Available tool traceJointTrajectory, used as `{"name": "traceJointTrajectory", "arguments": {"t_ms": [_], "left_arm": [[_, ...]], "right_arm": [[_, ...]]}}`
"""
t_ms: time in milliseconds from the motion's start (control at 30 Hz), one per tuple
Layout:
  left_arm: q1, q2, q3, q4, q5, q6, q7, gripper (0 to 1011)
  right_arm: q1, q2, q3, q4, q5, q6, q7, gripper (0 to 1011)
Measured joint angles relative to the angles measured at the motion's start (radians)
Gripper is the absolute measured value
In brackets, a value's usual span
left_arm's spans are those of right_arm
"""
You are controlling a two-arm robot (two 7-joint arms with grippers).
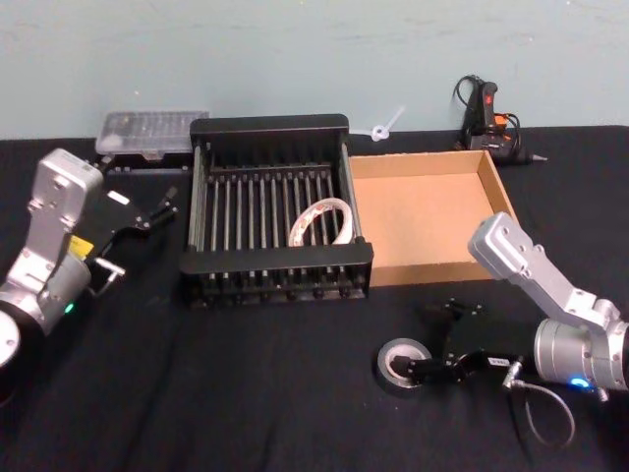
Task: Pick up the white tape and place it into the black box , Pick up the silver tape and place it into the brown box.
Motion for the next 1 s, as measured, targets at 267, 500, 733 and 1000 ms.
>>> {"name": "traceJointTrajectory", "arguments": {"t_ms": [267,500,733,1000], "left_arm": [[0.0,0.0,0.0,0.0,0.0,0.0,0.0,1001],[0.0,0.0,0.0,0.0,0.0,0.0,0.0,1001],[0.0,0.0,0.0,0.0,0.0,0.0,0.0,1001],[0.0,0.0,0.0,0.0,0.0,0.0,0.0,1001]], "right_arm": [[0.009,-0.012,-0.006,0.017,-0.014,0.003,0.0,1002],[0.014,-0.021,-0.009,0.027,-0.025,0.003,0.0,1002],[0.014,-0.024,-0.009,0.028,-0.03,0.002,-0.001,1002],[0.014,-0.024,-0.009,0.028,-0.029,0.002,-0.002,1000]]}}
